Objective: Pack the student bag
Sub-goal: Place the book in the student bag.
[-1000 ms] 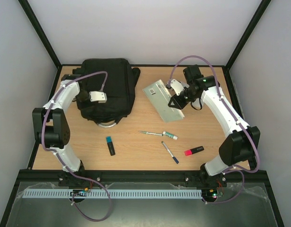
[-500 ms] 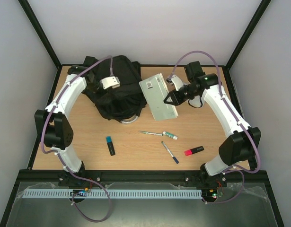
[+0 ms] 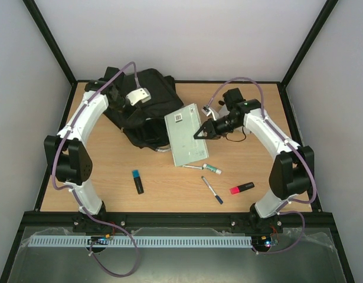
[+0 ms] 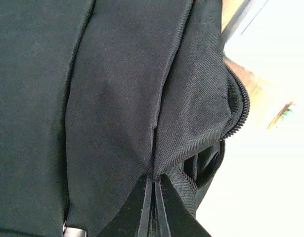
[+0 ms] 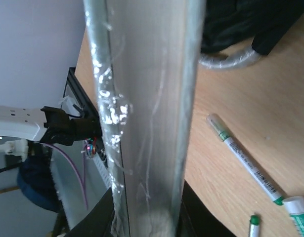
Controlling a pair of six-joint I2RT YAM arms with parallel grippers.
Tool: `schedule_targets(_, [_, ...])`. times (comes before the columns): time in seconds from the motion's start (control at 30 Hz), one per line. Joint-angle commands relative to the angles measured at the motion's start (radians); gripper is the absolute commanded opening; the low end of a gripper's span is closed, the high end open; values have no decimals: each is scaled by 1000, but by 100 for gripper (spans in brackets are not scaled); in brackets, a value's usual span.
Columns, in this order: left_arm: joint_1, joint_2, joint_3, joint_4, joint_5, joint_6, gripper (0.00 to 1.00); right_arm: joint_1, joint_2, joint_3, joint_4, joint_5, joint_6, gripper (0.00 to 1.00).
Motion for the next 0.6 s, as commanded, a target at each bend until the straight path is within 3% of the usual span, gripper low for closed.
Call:
schedule_targets(0.0, [-6, 9, 28, 85, 79, -70, 2, 7, 17, -52, 93, -168, 76, 1])
schedule_targets(0.27, [-6, 22, 150, 20, 151, -73, 2, 37, 74, -154, 172, -231, 152, 1])
schedule_targets(0.57, [-34, 16, 160, -3, 215, -27, 2, 47, 179, -61, 164, -301, 165, 1])
